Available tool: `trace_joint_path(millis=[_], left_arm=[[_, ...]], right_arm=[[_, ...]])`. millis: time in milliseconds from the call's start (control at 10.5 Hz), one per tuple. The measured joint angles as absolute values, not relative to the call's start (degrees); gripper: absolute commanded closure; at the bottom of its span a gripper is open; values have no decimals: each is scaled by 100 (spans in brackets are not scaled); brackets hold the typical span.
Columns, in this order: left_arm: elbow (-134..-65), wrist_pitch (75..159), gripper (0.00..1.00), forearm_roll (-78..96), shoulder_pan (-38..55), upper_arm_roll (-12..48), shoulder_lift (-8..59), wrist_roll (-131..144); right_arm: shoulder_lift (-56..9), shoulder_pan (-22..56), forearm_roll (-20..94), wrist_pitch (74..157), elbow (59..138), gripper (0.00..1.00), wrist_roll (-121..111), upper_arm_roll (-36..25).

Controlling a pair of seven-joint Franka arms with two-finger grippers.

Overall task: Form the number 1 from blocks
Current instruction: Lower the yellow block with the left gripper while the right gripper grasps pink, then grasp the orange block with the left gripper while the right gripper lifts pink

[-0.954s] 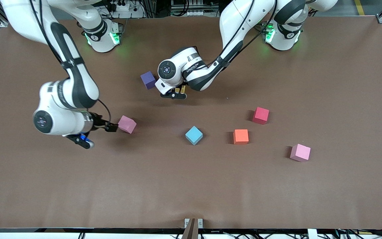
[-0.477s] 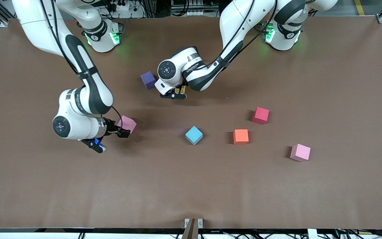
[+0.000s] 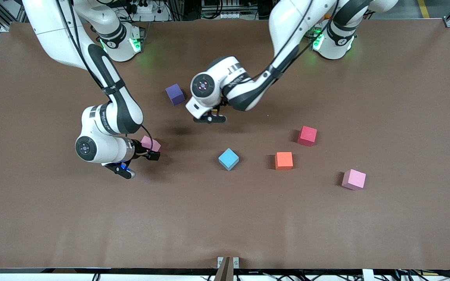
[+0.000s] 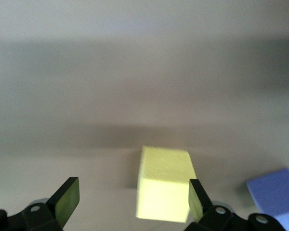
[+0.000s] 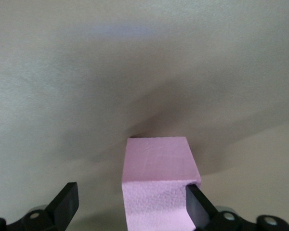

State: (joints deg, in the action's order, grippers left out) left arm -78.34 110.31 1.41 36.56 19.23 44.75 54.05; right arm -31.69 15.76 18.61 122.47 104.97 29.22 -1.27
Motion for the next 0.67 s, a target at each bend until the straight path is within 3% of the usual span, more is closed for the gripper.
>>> trace_joint_path(millis=[286, 668], left_arm=[[-7784, 11238, 0, 140, 2680, 1908, 4372, 6123], [-7780, 11735, 0, 141, 2420, 1613, 4381, 7148]], right_arm=[[-3149, 1558, 1861, 12407, 10639, 0, 2749, -155], [-2974, 1520, 1860, 12366, 10660, 0, 2656, -168]])
